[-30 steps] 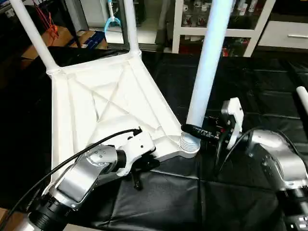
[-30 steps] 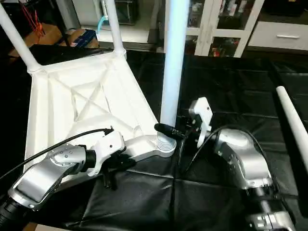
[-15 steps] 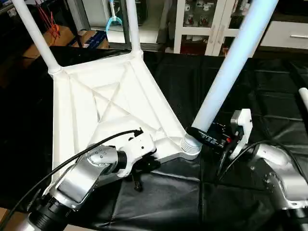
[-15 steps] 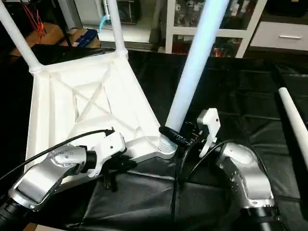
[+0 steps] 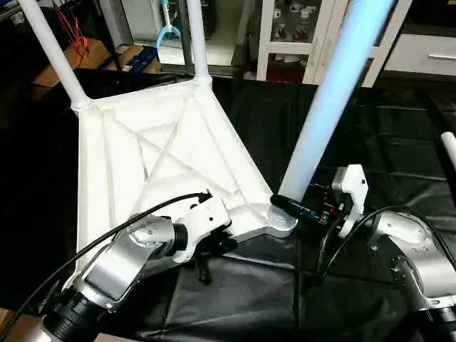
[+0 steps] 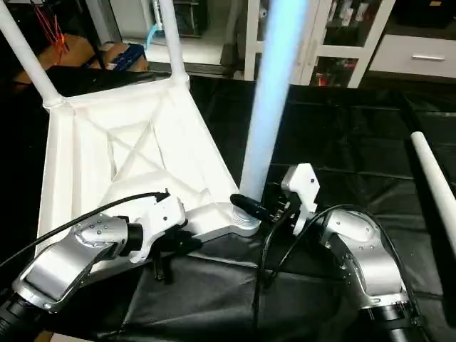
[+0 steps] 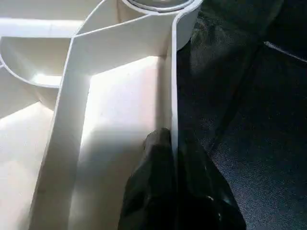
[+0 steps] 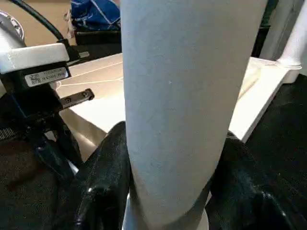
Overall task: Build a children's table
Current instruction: Insert table leg to table base
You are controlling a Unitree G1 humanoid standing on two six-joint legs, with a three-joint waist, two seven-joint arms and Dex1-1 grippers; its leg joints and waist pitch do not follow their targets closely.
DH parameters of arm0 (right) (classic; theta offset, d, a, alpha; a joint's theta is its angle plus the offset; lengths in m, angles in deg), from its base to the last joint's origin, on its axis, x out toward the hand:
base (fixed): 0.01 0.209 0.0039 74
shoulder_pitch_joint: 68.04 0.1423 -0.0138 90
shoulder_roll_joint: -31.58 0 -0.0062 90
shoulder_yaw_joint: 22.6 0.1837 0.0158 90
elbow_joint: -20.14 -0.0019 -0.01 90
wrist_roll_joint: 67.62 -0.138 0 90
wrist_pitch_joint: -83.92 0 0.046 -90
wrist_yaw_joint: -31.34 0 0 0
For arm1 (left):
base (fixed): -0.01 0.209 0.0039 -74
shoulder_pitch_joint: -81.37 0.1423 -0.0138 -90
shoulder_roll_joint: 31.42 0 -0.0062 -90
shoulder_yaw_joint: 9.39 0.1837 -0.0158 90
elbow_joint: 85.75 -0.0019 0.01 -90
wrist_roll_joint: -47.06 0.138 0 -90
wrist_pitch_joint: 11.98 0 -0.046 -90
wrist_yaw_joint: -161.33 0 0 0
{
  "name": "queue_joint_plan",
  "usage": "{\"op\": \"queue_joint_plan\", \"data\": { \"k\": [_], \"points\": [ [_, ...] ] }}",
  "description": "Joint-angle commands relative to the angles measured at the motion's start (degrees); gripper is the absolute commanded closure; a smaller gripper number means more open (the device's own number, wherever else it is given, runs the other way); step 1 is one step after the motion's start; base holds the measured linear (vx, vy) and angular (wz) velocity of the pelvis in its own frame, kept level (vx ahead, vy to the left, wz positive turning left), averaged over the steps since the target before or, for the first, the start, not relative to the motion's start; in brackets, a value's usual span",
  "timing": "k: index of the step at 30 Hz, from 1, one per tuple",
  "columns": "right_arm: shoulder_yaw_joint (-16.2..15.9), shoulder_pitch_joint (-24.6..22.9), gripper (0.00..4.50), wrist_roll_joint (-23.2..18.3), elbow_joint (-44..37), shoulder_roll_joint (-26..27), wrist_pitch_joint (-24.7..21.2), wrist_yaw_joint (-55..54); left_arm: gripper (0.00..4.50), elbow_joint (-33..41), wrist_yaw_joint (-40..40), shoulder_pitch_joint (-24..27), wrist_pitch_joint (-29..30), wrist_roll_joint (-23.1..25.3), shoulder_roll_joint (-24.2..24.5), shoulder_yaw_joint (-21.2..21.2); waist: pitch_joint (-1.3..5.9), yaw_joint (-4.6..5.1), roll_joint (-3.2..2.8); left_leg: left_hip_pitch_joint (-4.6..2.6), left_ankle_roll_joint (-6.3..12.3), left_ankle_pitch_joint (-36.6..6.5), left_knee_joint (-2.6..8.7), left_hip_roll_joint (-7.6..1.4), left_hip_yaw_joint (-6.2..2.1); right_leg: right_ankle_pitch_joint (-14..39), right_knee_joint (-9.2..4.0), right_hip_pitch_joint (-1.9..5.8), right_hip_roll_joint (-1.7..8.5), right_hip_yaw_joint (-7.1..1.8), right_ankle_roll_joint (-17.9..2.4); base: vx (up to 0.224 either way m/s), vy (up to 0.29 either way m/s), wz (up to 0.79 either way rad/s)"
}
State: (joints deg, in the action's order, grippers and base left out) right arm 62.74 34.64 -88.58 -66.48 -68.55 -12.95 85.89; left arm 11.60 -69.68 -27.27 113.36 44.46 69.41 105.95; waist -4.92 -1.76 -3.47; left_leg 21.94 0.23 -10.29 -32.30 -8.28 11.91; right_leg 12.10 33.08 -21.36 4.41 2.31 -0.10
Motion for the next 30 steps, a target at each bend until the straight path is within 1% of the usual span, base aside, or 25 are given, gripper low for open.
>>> {"op": "queue_joint_plan", "data": {
  "k": [1, 2, 3, 4, 6, 8, 9, 11, 12, 13, 14, 15, 16, 17, 18, 21, 22, 25, 26, 27, 30],
  "points": [
    [-3.7, -3.2, 2.64, 3.7, 5.3, -1.4, -5.0, 1.1, 4.45, -0.9, -2.4, 1.4, 1.0, -0.9, 0.3, 2.6, 1.73, 0.39, 0.39, -1.54, 1.47, -17.1, 4.76, -5.45, -2.83, 12.9, -4.28, 0.41, 4.45, -2.88, -12.2, 0.0, 0.0, 0.0],
    [-3.7, -3.3, 2.64, 3.3, 5.6, -1.3, -5.5, 1.0, 4.45, -0.8, -2.4, 1.4, 1.0, -0.9, 0.3, 2.6, 1.77, 0.39, 0.47, -1.55, 1.49, -17.3, 4.75, -5.45, -2.86, 13.1, -4.3, 0.47, 4.46, -2.88, -12.2, 0.0, 0.0, 0.0],
    [-3.7, -3.3, 2.64, 3.1, 5.8, -1.3, -5.7, 1.0, 4.45, -0.8, -2.4, 1.5, 1.0, -0.9, 0.3, 2.6, 1.78, 0.37, 0.44, -1.56, 1.46, -17.2, 4.77, -5.49, -2.87, 13.0, -4.29, 0.44, 4.44, -2.88, -12.2, 0.0, 0.0, 0.0],
    [-3.7, -3.4, 2.64, 2.9, 6.2, -1.2, -6.2, 1.0, 4.45, -0.9, -2.4, 1.5, 1.0, -0.9, 0.3, 2.6, 1.81, 0.35, 0.25, -1.59, 1.34, -17.3, 4.78, -5.5, -2.89, 12.7, -4.25, 0.42, 4.41, -2.86, -12.2, 0.0, 0.0, 0.0],
    [-3.7, -3.5, 2.64, 2.8, 7.2, -1.2, -7.2, 1.1, 4.45, -1.0, -2.5, 1.4, 1.0, -1.0, 0.3, 2.6, 1.79, 0.41, 0.31, -1.62, 1.26, -17.7, 4.83, -5.48, -2.88, 12.5, -4.29, 0.41, 4.33, -2.85, -12.3, 0.0, 0.0, 0.0],
    [-3.8, -3.6, 2.64, 3.7, 8.6, -0.9, -6.0, 0.0, 4.45, -1.0, -2.4, 1.3, 0.9, -0.9, 0.3, 2.6, 1.75, 0.38, 0.32, -1.66, 0.98, -18.3, 4.86, -5.49, -2.88, 13.3, -4.37, 0.34, 4.37, -2.86, -12.2, 0.0, 0.0, 0.0],
    [-3.3, -3.7, 2.64, 3.6, 8.9, -0.4, -5.6, -0.7, 4.45, -1.0, -2.3, 1.3, 0.8, -0.9, 0.3, 2.5, 1.69, 0.41, 0.37, -1.63, 0.69, -19.0, 4.93, -5.48, -2.9, 14.1, -4.44, 0.32, 4.38, -2.87, -12.0, 0.0, 0.0, 0.0],
    [-2.0, -4.1, 2.64, 3.2, 9.6, 0.8, -4.7, -2.4, 4.45, -0.9, -2.1, 1.2, 0.8, -0.8, 0.2, 2.4, 1.51, 0.45, 0.25, -1.73, 0.05, -20.5, 5.07, -5.46, -2.97, 15.9, -4.63, 0.14, 4.4, -2.91, -11.7, 0.0, 0.0, 0.0],
    [-1.8, -4.1, 2.64, 3.1, 9.7, 1.0, -4.5, -2.7, 4.45, -0.9, -2.0, 1.3, 0.8, -0.8, 0.2, 2.3, 1.37, 0.53, 0.37, -1.85, -0.58, -22.5, 5.14, -5.44, -3.0, 18.2, -4.86, 0.0, 4.44, -2.97, -11.2, 0.0, 0.0, 0.0],
    [-1.0, -4.4, 2.64, 3.1, 10.1, 1.7, -3.4, -3.7, 4.45, -0.9, -1.9, 1.3, 0.7, -0.8, 0.1, 2.2, 1.23, 0.55, 0.27, -1.93, -1.01, -23.6, 5.18, -5.41, -3.09, 19.7, -5.0, -0.12, 4.51, -3.01, -10.8, 0.0, 0.0, 0.0],
    [-0.9, -4.4, 2.64, 3.2, 10.1, 1.8, -3.0, -3.9, 4.45, -0.9, -1.9, 1.3, 0.7, -0.8, 0.1, 2.2, 1.01, 0.65, 0.26, -2.18, -1.91, -26.2, 5.31, -5.4, -3.23, 23.0, -5.3, -0.35, 4.54, -3.05, -10.0, 0.0, 0.0, 0.0],
    [-0.6, -4.5, 2.64, 3.4, 10.2, 2.1, -2.2, -4.4, 4.45, -0.9, -1.8, 1.2, 0.7, -0.8, 0.1, 2.2, 0.93, 0.72, 0.24, -2.36, -2.84, -28.1, 5.44, -5.45, -3.47, 24.9, -5.42, -0.46, 4.5, -3.1, -9.2, 0.0, 0.0, 0.0],
    [-0.2, -4.4, 2.64, 3.1, 10.1, 2.3, -2.1, -4.7, 4.45, -1.0, -1.8, 1.1, 0.6, -0.7, 0.1, 2.2, 1.01, 0.74, 0.31, -2.43, -3.27, -28.7, 5.52, -5.41, -3.58, 25.1, -5.44, -0.44, 4.46, -3.14, -8.9, 0.0, 0.0, 0.0],
    [0.0, -4.3, 2.64, 2.8, 10.0, 2.5, -2.1, -4.9, 4.45, -1.0, -1.7, 1.1, 0.6, -0.7, 0.0, 2.1, 1.05, 0.73, 0.32, -2.48, -3.36, -28.6, 5.56, -5.45, -3.57, 24.6, -5.42, -0.47, 4.44, -3.18, -8.9, 0.0, 0.0, 0.0],
    [0.2, -4.1, 2.64, 2.8, 10.1, 2.7, -2.0, -5.2, 4.45, -1.1, -1.7, 1.0, 0.6, -0.7, 0.0, 2.1, 1.05, 0.71, 0.21, -2.52, -3.41, -28.3, 5.58, -5.44, -3.5, 23.5, -5.39, -0.53, 4.33, -3.23, -9.0, 0.0, 0.0, 0.0],
    [0.4, -3.5, 2.64, 3.7, 10.8, 2.7, -1.0, -6.2, 4.45, -1.4, -1.6, 0.8, 0.5, -0.6, -0.1, 2.0, 1.08, 0.72, 0.19, -2.42, -3.22, -27.6, 5.57, -5.42, -3.38, 22.1, -5.33, -0.48, 4.4, -3.24, -9.5, 0.0, 0.0, 0.0],
    [0.1, -3.3, 2.64, 4.6, 11.2, 2.6, -0.1, -6.4, 4.45, -1.4, -1.6, 0.7, 0.5, -0.6, -0.1, 2.0, 0.97, 0.78, 0.22, -2.3, -3.15, -27.8, 5.61, -5.4, -3.41, 22.5, -5.34, -0.46, 4.39, -3.21, -9.6, 0.0, 0.0, 0.0],
    [-0.1, -3.4, 2.64, 4.3, 11.1, 2.7, 0.0, -5.6, 4.48, -1.4, -1.5, 0.7, 0.5, -0.6, -0.1, 1.9, 0.86, 0.79, 0.21, -2.44, -3.3, -29.0, 5.66, -5.42, -3.49, 24.5, -5.52, -0.64, 4.46, -3.26, -9.1, 0.0, 0.0, 0.0],
    [-0.2, -3.4, 2.64, 4.1, 11.0, 2.8, -0.1, -5.4, 4.5, -1.4, -1.5, 0.8, 0.6, -0.6, -0.1, 1.9, 0.83, 0.83, 0.37, -2.43, -3.32, -29.2, 5.69, -5.42, -3.51, 25.1, -5.6, -0.67, 4.46, -3.29, -8.8, 0.0, 0.0, 0.0],
    [-0.2, -3.5, 2.64, 4.0, 10.9, 2.9, -0.2, -5.2, 4.5, -1.4, -1.5, 0.8, 0.6, -0.6, -0.1, 1.8, 0.83, 0.79, 0.34, -2.43, -3.31, -29.3, 5.7, -5.42, -3.54, 25.6, -5.65, -0.71, 4.5, -3.33, -8.6, 0.0, 0.0, 0.0],
    [-0.5, -3.5, 2.64, 4.1, 10.7, 2.8, -0.1, -5.2, 4.5, -1.2, -1.5, 1.0, 0.8, -0.6, 0.0, 1.8, 0.8, 0.8, 0.4, -2.43, -3.35, -29.4, 5.76, -5.45, -3.56, 26.0, -5.73, -0.81, 4.5, -3.36, -8.2, 0.0, 0.0, 0.0]
  ]
}}
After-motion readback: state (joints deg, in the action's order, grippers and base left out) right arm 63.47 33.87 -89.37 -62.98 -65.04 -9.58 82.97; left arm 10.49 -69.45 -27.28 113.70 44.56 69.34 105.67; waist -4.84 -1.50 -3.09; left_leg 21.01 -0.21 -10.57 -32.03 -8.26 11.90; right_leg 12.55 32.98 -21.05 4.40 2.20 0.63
